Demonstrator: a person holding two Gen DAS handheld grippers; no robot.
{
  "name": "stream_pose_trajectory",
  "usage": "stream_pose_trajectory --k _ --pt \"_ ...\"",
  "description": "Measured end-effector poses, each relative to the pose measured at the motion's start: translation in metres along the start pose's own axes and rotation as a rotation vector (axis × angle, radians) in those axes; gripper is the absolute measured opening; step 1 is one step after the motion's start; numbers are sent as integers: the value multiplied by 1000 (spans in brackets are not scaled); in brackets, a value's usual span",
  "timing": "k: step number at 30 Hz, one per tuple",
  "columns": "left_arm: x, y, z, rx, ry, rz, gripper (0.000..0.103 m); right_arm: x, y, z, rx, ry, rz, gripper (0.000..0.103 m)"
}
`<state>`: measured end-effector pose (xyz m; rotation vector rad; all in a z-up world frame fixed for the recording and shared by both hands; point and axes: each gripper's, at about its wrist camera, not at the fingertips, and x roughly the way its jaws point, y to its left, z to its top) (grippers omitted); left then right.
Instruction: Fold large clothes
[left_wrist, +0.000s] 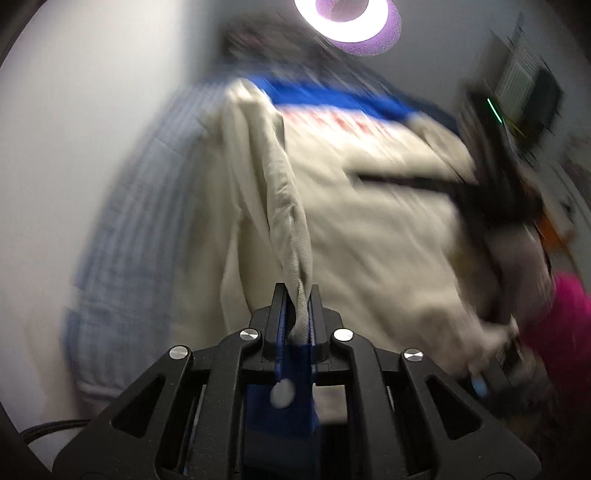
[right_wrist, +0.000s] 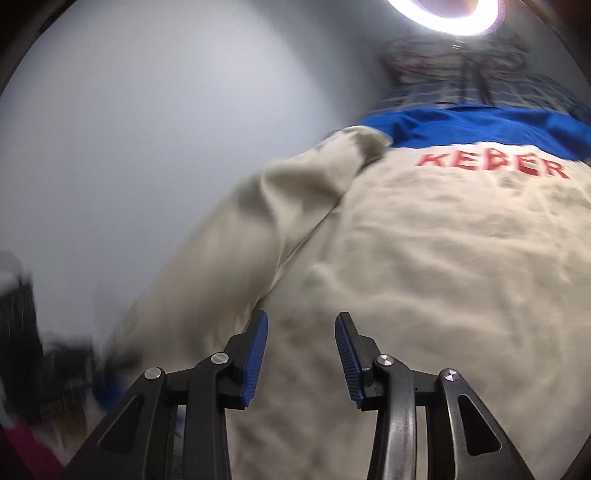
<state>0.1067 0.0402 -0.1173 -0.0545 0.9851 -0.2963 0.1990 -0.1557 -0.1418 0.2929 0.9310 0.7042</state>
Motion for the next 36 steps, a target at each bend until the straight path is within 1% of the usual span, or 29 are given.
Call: stream_pose_trajectory --k 1,2,4,6,7,10,12,14,15,18,20,21,22,23,24,25,26,27,29,30,32,34,35,36 --pt "5 -3 -5 -1 28 -23 18 -1 -7 5 20 0 -9 41" --pt "6 -4 -7 -5 38 -37 21 0 -12 9 33 3 -14 41" --pt "2 3 -10 -41 33 -64 33 2 -17 16 39 11 -24 41" --pt "-5 16 -12 -96 15 -72 37 6 -17 26 18 19 -42 43" --pt "-10 24 -14 -123 9 -73 38 9 -15 33 5 21 -52 48" --pt "-12 53 -18 -220 9 -49 38 17 -5 52 -18 11 -60 50" --pt "-9 61 -20 -247 20 -53 38 19 2 61 -37 11 -44 52" --pt "-9 65 -23 -260 24 -64 38 33 14 73 -66 38 -40 57" --pt "-11 65 -24 -264 18 -74 38 43 20 82 -85 59 -53 59" --pt "-19 64 -27 -262 11 -95 38 70 32 95 -142 90 -134 59" --pt "-22 61 -29 -253 3 -102 38 95 36 104 -177 121 -206 59" --pt "-25 59 -29 -250 -2 -109 38 106 35 107 -179 138 -257 59" --pt "-27 58 -29 -247 -7 -118 38 116 33 110 -178 156 -309 56" --pt "-27 57 -28 -244 -13 -120 38 122 29 111 -174 168 -340 52" --pt "-30 58 -26 -242 -23 -115 38 131 23 114 -165 182 -365 39" --pt "-32 58 -24 -239 -33 -111 38 140 16 114 -153 205 -368 23" --pt "-35 59 -24 -239 -38 -108 38 145 12 114 -148 220 -351 16" --pt "-36 61 -23 -242 -42 -104 38 148 10 114 -149 228 -337 0" --pt "-37 64 -22 -250 -42 -101 38 142 4 112 -133 213 -309 0" --pt "-37 67 -22 -257 -42 -101 38 135 2 112 -114 198 -281 0" --pt "-36 71 -24 -268 -39 -102 38 105 -10 114 -37 130 -177 0" --pt "-33 73 -26 -275 -27 -98 38 75 -35 110 56 59 -72 0" --pt "-30 74 -27 -279 -21 -95 38 67 -51 106 110 41 -39 0" --pt "-27 74 -28 -285 -14 -97 38 65 -67 100 158 50 -28 2"
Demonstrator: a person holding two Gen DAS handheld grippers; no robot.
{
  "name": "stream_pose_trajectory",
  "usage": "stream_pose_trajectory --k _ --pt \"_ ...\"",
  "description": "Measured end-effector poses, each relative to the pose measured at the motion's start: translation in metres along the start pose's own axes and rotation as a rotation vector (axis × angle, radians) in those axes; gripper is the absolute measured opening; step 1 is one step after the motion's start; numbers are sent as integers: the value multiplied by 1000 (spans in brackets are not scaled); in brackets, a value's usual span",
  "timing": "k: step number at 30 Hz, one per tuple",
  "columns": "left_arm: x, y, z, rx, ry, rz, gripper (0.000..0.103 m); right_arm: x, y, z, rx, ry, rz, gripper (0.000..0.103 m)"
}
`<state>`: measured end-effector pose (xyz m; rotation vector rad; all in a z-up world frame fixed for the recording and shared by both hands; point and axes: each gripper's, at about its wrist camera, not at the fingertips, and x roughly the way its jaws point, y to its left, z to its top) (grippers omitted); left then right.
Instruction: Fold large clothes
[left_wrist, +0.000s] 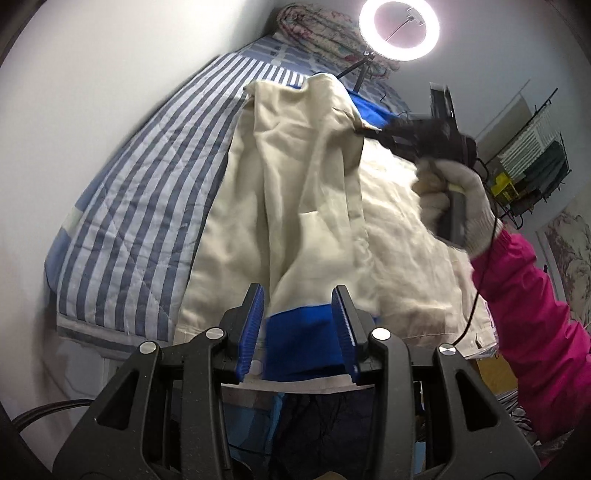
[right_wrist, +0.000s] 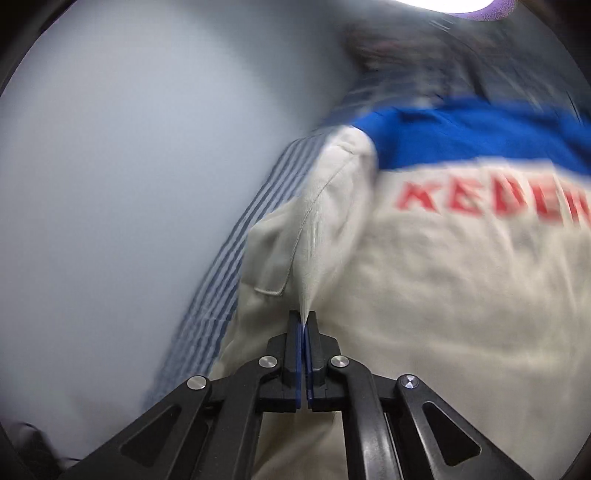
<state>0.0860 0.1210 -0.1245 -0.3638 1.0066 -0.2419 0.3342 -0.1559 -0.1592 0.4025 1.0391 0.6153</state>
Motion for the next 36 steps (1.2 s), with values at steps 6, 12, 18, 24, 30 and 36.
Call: stream_pose_trajectory --k 6,12,18,24,30,36 --pt "17 0 -8 -24 44 -15 54 -6 -47 -24 -27 107 -258 33" --pt "35 13 -12 -109 92 -33 54 -19 -24 -51 -12 138 -96 41" --pt "63 21 -23 -176 164 -42 54 -17 24 -105 -65 247 0 41" --pt "76 22 -26 -168 179 -29 19 8 39 -139 -115 341 -110 31" --pt "66 6 -24 -124 117 -11 7 -19 34 -146 -76 263 -16 0" --pt "69 -8 -30 -79 112 -1 8 -20 19 -165 -134 361 -169 9"
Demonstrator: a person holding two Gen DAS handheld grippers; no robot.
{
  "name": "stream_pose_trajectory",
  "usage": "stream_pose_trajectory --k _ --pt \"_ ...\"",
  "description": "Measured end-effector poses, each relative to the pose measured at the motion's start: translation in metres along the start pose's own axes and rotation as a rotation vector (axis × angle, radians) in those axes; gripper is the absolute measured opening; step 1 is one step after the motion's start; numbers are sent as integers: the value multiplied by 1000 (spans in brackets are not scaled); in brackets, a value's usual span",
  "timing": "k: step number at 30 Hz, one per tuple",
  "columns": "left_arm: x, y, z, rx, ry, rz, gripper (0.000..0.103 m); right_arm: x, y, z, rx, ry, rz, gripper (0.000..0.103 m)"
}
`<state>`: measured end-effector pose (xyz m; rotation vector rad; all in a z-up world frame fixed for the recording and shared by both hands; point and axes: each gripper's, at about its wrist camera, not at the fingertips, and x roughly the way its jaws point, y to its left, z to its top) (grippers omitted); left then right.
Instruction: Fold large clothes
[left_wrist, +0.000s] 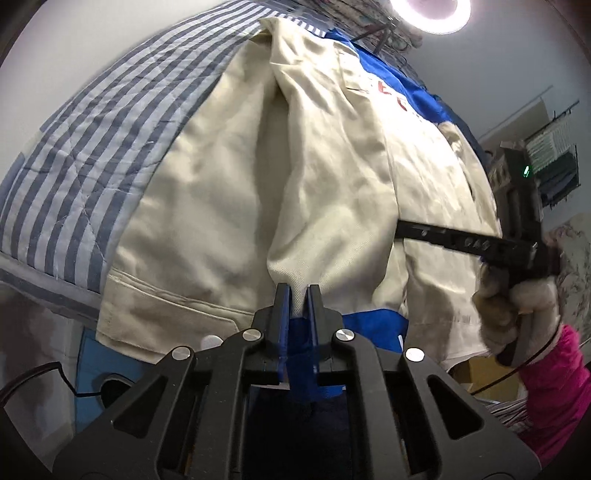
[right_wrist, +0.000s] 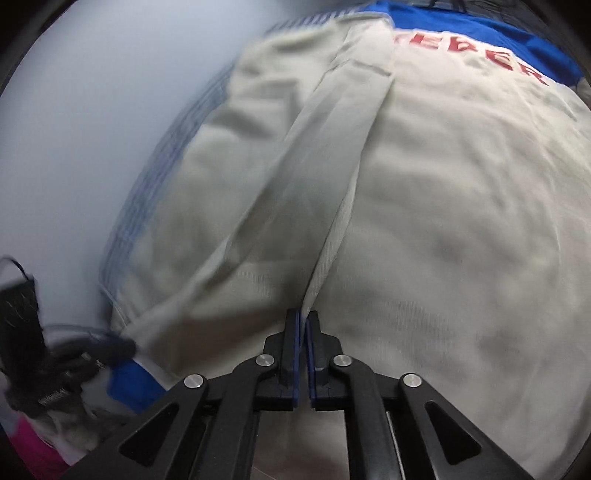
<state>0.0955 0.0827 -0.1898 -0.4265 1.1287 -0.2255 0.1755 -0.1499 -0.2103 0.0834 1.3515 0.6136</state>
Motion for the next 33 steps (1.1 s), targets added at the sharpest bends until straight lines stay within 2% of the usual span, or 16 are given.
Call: stream_pose_trajectory --k 1,2,3,4,5,8,9,10,12,18,21,26,29,30,31,33 --pt "-1 -1 -2 -2 -6 1 9 -6 2 1 -9 -3 -10 22" --pt "-1 -2 -2 -14 -10 -3 13 -14 5 3 -25 -23 -13 30" --pt "-1 0 -3 -35 -11 -20 26 -25 10 6 -52 -62 -26 34" --pt "0 3 -4 -64 -13 -43 41 -36 16 11 -80 -94 -46 35" --pt "0 7 -6 -88 -15 -56 46 -44 20 15 -98 -111 -54 35" --pt "8 17 -12 -153 -12 -91 47 -67 33 44 -133 -172 -47 36" --pt "9 17 -13 -163 -17 -101 43 -72 38 56 -139 -188 -43 40" --pt "10 16 -13 -158 -19 -112 23 -75 44 69 -145 -199 -37 47" --pt "10 11 -13 -129 -16 -108 9 -74 56 92 -161 -216 -34 52" --pt "-12 -1 -14 -96 -60 -147 6 -27 103 158 -226 -195 -80 53" --pt "-23 -5 -14 -71 -81 -152 6 7 120 192 -241 -172 -149 54" --pt "-23 -2 -12 -69 -70 -152 6 58 125 237 -210 -135 -273 54" --pt "-20 2 -13 -66 -52 -154 6 83 126 254 -211 -117 -332 49" --pt "-20 3 -13 -61 -51 -148 6 91 126 259 -217 -107 -365 39" --pt "-20 5 -15 -59 -50 -146 5 100 125 263 -222 -95 -401 22" --pt "-23 9 -16 -61 -49 -145 5 106 122 269 -223 -88 -432 5"
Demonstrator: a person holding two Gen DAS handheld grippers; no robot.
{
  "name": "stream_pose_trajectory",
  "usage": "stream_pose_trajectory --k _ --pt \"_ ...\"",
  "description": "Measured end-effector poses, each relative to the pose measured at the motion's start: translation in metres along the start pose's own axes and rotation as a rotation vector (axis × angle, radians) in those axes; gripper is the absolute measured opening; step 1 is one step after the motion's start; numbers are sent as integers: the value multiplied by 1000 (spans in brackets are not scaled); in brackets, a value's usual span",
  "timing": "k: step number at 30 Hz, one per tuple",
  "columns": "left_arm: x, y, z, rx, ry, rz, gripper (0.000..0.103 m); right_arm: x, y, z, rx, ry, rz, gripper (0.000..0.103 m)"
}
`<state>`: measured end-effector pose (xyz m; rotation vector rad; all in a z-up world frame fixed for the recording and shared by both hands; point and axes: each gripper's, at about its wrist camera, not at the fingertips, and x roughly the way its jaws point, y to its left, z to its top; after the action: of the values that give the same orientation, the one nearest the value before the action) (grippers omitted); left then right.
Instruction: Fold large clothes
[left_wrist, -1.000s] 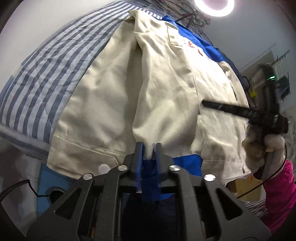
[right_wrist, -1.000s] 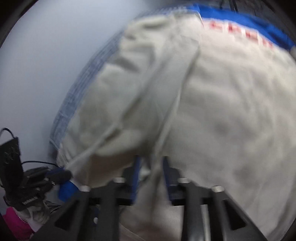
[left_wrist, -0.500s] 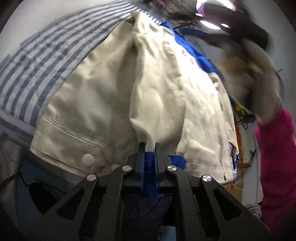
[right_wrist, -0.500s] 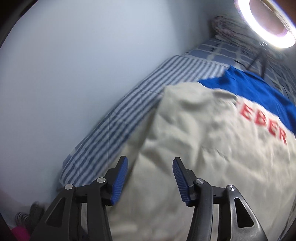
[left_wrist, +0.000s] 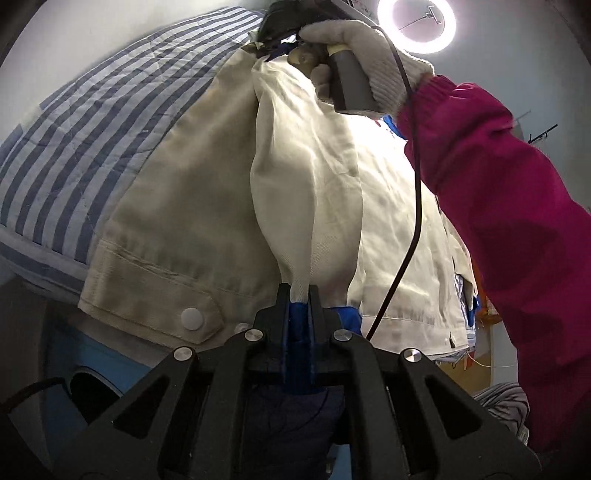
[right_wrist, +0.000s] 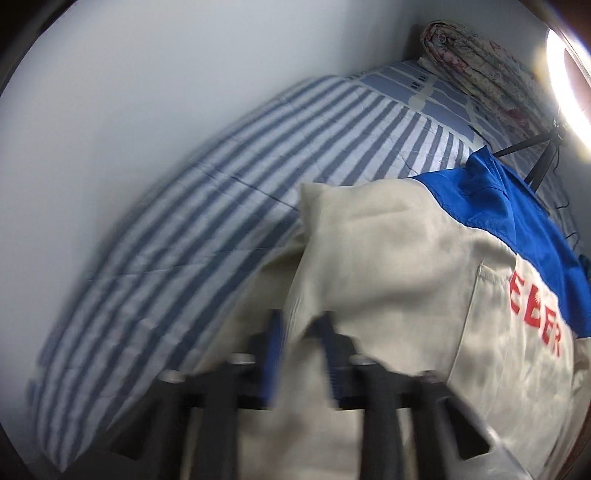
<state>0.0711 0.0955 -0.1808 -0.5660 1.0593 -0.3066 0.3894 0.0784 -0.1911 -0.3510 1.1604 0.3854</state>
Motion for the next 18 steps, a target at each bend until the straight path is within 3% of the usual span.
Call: stream_pose_trajectory --k 7,10,11,14,18 --pt "-22 33 8 -65 -35 26 5 -15 -15 23 102 -70 157 0" --pt "-22 52 10 -114 -37 117 5 -3 -5 29 115 -90 202 2" --pt "-22 58 11 -121 -36 147 5 4 -2 28 113 -90 216 5" --pt "-22 65 9 -135 -34 189 9 14 -1 20 103 -92 265 30" --pt "-36 48 11 -66 -100 281 15 -23 -23 -7 111 -185 318 31"
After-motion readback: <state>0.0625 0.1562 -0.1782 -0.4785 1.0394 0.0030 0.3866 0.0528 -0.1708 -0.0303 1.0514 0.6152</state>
